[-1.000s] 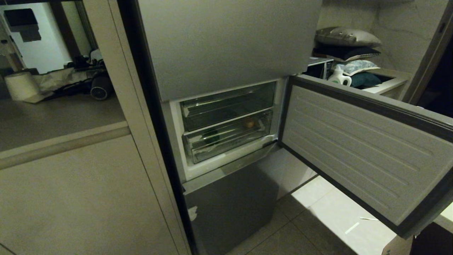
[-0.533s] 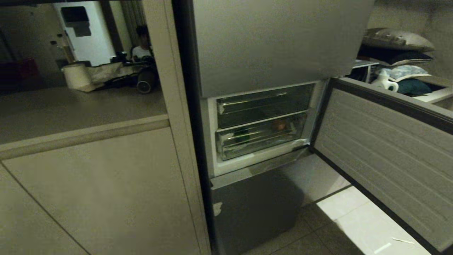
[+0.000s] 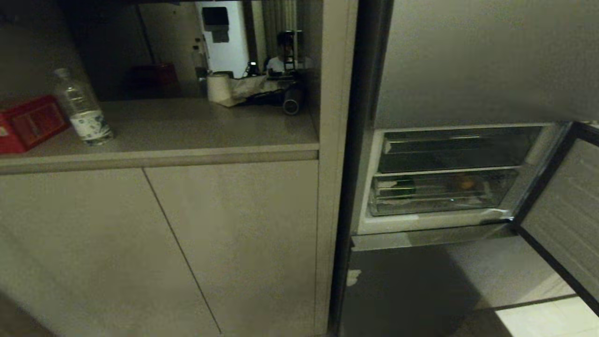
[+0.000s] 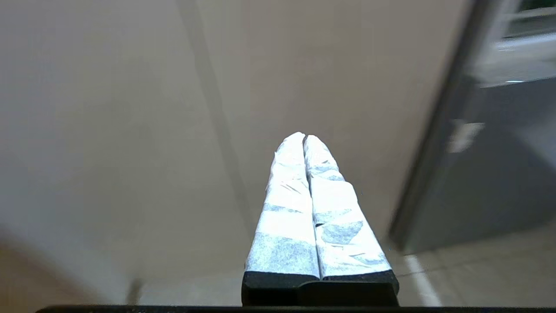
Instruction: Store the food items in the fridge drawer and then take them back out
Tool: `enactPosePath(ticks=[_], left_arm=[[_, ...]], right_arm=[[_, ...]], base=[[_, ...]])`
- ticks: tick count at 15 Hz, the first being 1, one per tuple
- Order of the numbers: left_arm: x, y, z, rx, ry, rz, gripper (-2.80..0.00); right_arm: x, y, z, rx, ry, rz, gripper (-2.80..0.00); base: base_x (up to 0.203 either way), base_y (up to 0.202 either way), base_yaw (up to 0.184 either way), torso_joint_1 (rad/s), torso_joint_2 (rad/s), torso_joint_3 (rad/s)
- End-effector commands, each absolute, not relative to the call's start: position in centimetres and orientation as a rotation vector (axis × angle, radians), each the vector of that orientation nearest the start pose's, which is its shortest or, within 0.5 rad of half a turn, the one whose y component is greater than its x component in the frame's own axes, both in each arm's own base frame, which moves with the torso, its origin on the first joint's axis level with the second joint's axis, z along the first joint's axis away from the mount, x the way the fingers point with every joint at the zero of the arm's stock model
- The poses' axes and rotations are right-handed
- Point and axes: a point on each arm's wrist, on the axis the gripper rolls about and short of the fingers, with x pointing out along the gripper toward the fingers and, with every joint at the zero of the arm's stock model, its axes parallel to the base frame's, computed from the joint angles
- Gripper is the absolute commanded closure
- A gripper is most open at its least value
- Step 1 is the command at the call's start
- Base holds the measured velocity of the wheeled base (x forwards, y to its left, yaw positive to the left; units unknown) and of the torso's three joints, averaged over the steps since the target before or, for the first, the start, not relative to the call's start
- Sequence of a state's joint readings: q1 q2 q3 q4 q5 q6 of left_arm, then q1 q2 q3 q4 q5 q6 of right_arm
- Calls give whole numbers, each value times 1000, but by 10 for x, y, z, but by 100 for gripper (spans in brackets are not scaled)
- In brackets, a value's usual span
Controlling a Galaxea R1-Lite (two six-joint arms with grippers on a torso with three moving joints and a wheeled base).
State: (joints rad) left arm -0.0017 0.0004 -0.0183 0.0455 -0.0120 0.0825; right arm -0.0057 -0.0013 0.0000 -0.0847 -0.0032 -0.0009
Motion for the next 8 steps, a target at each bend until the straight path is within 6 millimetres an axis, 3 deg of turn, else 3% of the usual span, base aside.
enactPosePath(ticks=[1, 4, 8], left_arm=[[-24, 0, 76, 83, 30, -15, 0], [-24, 0, 76, 83, 30, -15, 0], [-24, 0, 76, 83, 30, -15, 0]], right_arm=[[-21, 0, 76, 0, -54, -9, 0], [-21, 0, 76, 3, -55, -11, 0], [-21, 0, 76, 8, -55, -12, 0]], base=[[2, -7, 181, 2, 0, 3], [0, -6, 152, 7, 2, 3], [0, -1, 18, -73, 164, 92]])
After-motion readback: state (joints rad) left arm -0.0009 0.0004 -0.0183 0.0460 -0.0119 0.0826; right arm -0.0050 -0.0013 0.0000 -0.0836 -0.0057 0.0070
